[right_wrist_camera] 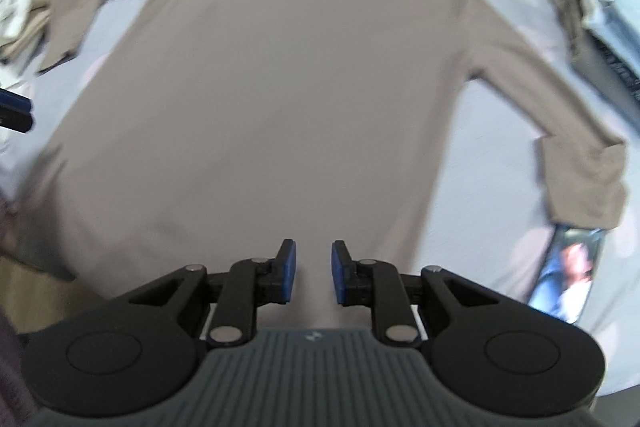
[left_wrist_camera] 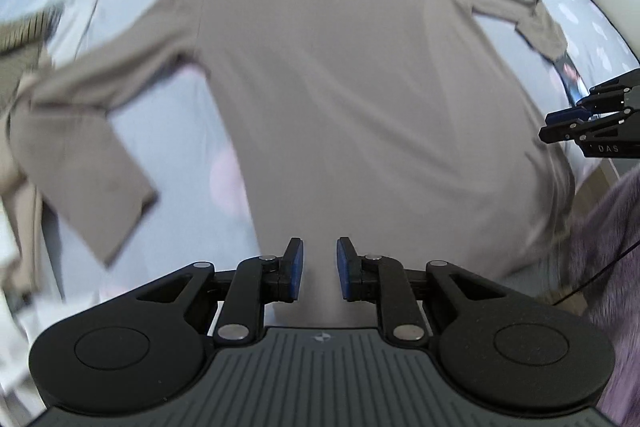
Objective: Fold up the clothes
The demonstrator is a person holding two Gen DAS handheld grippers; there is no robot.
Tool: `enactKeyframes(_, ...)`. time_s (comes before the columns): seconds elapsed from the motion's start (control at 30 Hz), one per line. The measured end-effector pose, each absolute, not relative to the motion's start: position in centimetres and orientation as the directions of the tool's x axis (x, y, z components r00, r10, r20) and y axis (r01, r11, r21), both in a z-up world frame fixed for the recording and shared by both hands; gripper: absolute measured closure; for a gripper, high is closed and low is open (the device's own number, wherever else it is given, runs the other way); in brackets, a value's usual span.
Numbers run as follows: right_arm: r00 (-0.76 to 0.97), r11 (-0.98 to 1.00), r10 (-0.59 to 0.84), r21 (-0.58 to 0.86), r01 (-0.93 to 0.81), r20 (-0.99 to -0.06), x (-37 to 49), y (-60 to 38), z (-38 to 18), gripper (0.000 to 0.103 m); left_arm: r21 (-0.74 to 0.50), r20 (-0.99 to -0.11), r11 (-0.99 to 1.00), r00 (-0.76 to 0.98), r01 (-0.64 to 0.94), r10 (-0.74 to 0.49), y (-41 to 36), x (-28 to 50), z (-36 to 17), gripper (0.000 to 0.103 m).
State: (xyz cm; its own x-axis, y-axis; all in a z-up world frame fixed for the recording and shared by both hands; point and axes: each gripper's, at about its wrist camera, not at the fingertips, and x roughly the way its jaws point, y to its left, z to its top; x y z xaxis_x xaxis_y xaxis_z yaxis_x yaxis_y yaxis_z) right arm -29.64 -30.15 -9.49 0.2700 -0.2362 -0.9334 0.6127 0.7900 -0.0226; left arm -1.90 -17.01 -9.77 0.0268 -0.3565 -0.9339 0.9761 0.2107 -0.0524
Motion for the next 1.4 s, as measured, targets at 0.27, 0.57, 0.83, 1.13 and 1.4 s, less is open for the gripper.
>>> enactKeyframes(0.27, 0.218, 0.697, -0.336, -0.086, 0.712, -0.916, -30.4, -38.1, -8.8, 0.073, 0.025, -0.912, 0.177, 0.095, 0.984, -0.399, -22.9, -1.7, -9.8, 0.086)
enactKeyframes(0.57, 0.195, 0.557, -0.379, -0.055, 0.829, -0.905, -33.9, -46.2, -9.6, 0.069, 0.053, -0.878, 0.264, 0.17, 0.963, -0.447, -28.7, 0.1, -11.0, 0.086)
enactKeyframes(0.83, 0.189, 0.496, -0.33, 0.001, 0.868, -0.925, -34.1, -49.6, -12.5, 0.059, 0.006, -0.885, 0.28, 0.135, 0.96, -0.445, -32.6, -0.5, -12.9, 0.086)
enactKeyframes(1.13, 0.156, 0.467, -0.284, 0.006, 0.884, -0.946, -33.8, -50.7, -15.5, 0.061, 0.002, -0.904, 0.267, 0.116, 0.964, -0.412, -34.2, -1.1, -14.8, 0.084)
enactKeyframes(1.4, 0.151, 0.447, -0.335, -0.016, 0.895, -0.93, -34.0, -50.4, -14.4, 0.098, -0.014, -0.898, 0.265, 0.105, 0.964, -0.427, -33.7, -1.5, -14.1, 0.084)
